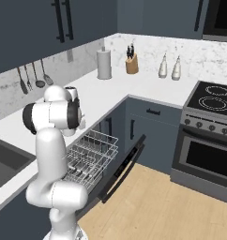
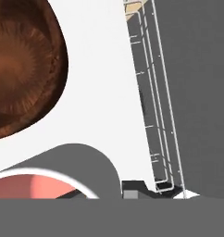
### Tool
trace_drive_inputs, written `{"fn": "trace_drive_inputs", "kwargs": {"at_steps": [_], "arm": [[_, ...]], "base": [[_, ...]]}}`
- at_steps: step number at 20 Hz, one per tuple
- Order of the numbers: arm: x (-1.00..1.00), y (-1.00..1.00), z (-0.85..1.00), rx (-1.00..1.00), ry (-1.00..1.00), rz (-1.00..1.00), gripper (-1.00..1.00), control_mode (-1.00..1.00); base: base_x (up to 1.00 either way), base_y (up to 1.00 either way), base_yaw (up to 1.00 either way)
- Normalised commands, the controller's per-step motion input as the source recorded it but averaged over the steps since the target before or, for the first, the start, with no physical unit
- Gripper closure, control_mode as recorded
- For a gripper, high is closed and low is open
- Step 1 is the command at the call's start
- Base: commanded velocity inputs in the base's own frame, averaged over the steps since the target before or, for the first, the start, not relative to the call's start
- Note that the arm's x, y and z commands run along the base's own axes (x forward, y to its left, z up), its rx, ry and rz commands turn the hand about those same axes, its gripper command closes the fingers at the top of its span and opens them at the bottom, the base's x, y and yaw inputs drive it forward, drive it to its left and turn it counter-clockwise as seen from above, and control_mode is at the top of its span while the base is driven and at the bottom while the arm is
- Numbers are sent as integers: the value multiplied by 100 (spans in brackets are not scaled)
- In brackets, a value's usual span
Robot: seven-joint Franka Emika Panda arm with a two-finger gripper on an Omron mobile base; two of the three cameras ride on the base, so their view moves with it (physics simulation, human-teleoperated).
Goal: Pick up the cup and bowl from the counter, place them in the dishwasher, and close the dishwasher door.
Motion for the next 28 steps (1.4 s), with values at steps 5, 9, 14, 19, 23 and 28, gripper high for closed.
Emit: {"fn": "trace_drive_inputs", "kwargs": {"at_steps": [5, 9, 14, 19, 23, 28], "arm": [[-42, -5, -1, 0, 0, -6, 100, -100], [-66, -42, 15, 1, 0, -3, 100, -100], [-59, -53, 46, 6, 0, -2, 100, -100], [-48, -43, 42, 11, 0, -14, 100, -100], [-45, -26, 22, 12, -1, -22, 100, -100], [-24, -24, 1, 11, 0, -34, 100, -100]], "base": [[0, 0, 0], [0, 0, 0], [0, 0, 0], [0, 0, 0], [0, 0, 0], [0, 0, 0]]}}
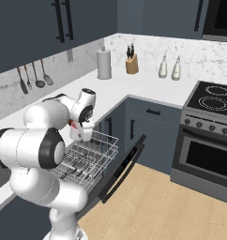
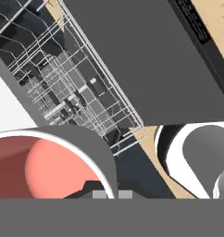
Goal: Pick up the cup and bowl from the counter, place them in the dishwasher, and close the dishwasher door.
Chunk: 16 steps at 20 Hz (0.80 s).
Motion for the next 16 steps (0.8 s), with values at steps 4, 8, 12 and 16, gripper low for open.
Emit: {"fn": "trace_drive_inputs", "kwargs": {"at_steps": [4, 8, 12, 16], "arm": [[-3, -32, 0, 8, 7, -47, 100, -100], [0, -21, 0, 6, 8, -52, 100, -100], [0, -13, 0, 8, 12, -48, 100, -100], [0, -10, -12, 7, 11, -35, 100, -100]], "base": [[0, 0, 0], [0, 0, 0], [0, 0, 0], [0, 0, 0]]}}
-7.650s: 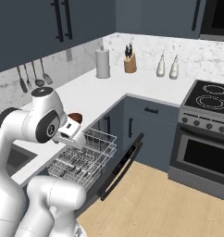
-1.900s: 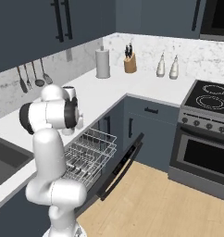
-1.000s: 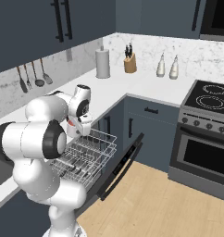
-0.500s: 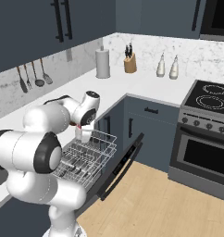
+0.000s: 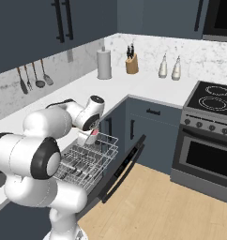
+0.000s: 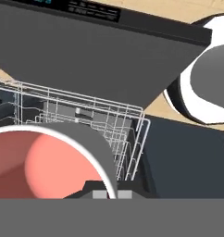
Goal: Pick up the cup and bowl from the counter, place them in the dishwasher, and close the dishwasher door.
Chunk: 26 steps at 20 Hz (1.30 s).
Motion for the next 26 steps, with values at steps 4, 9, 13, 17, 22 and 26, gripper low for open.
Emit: {"fn": "trace_drive_inputs", "kwargs": {"at_steps": [4, 9, 13, 17, 22, 26], "arm": [[6, -1, -31, 7, 13, -21, 100, -100], [16, 0, -33, 6, 15, -13, 100, -100], [20, 0, -26, 5, 9, -7, 100, -100], [23, 0, -10, 9, 1, -1, 100, -100], [18, 0, -11, 10, 0, 0, 100, -100], [13, 0, -21, 9, -1, 0, 100, -100]], "base": [[0, 0, 0], [0, 0, 0], [0, 0, 0], [0, 0, 0], [0, 0, 0], [0, 0, 0]]}}
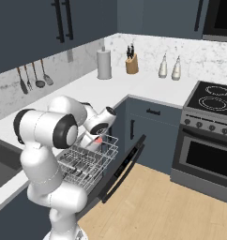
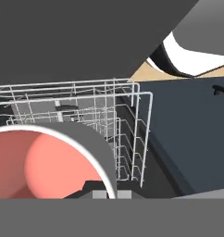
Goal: Pick up the cup and bowl from the counter, place them in the dishwasher, and close the dishwasher door.
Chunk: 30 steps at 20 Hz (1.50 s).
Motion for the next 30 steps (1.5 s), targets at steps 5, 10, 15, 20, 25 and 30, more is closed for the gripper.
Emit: {"fn": "trace_drive_inputs", "kwargs": {"at_steps": [5, 10, 15, 20, 25, 30], "arm": [[4, 0, -16, 8, -3, 0, 100, -100], [15, 0, -12, 8, -1, 0, 100, -100], [25, 0, -17, 5, 0, 0, 100, -100], [32, 0, -21, 0, 0, 1, 100, -100], [36, 4, -23, 0, 0, 1, 100, -100], [32, 2, -24, 0, -1, 2, 100, -100]], "base": [[0, 0, 0], [0, 0, 0], [0, 0, 0], [0, 0, 0], [0, 0, 0], [0, 0, 0]]}}
